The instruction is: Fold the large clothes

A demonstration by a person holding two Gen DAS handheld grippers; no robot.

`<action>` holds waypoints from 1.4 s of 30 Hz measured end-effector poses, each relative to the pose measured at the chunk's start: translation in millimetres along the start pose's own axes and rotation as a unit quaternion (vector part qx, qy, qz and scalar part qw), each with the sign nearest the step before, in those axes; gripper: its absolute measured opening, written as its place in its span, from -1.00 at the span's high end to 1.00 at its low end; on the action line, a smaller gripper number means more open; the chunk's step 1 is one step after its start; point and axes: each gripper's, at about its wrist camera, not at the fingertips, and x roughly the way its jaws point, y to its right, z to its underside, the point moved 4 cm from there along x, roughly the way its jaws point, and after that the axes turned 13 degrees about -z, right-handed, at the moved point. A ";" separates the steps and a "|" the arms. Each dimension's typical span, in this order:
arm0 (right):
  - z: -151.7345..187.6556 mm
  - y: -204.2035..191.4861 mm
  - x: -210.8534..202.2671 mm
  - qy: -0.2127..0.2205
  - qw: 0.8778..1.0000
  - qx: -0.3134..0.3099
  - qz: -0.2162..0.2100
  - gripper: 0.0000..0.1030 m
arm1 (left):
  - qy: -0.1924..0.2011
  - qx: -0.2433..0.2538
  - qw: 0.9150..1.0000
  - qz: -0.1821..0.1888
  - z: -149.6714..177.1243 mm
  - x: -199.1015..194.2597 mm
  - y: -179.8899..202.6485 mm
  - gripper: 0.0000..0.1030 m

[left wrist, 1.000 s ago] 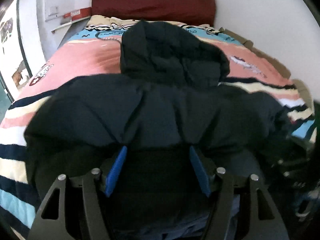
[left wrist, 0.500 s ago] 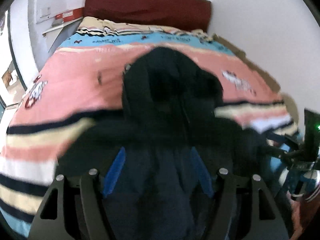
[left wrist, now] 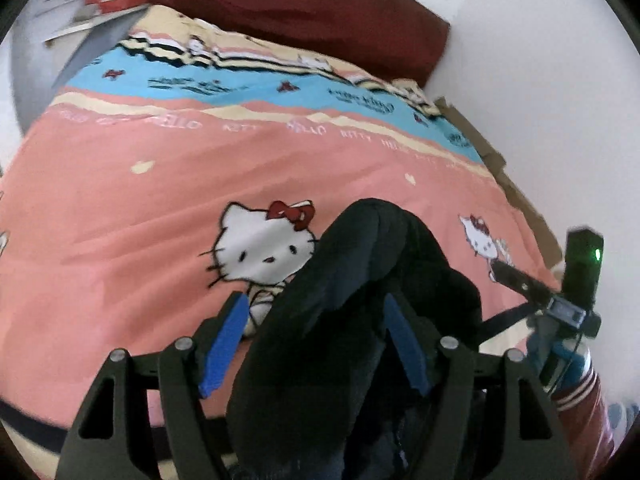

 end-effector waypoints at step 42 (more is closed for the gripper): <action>152.5 -204.9 -131.6 -0.043 0.963 -0.254 -0.081 0.81 | 0.089 0.163 0.982 -0.022 195.6 -183.1 62.5 0.85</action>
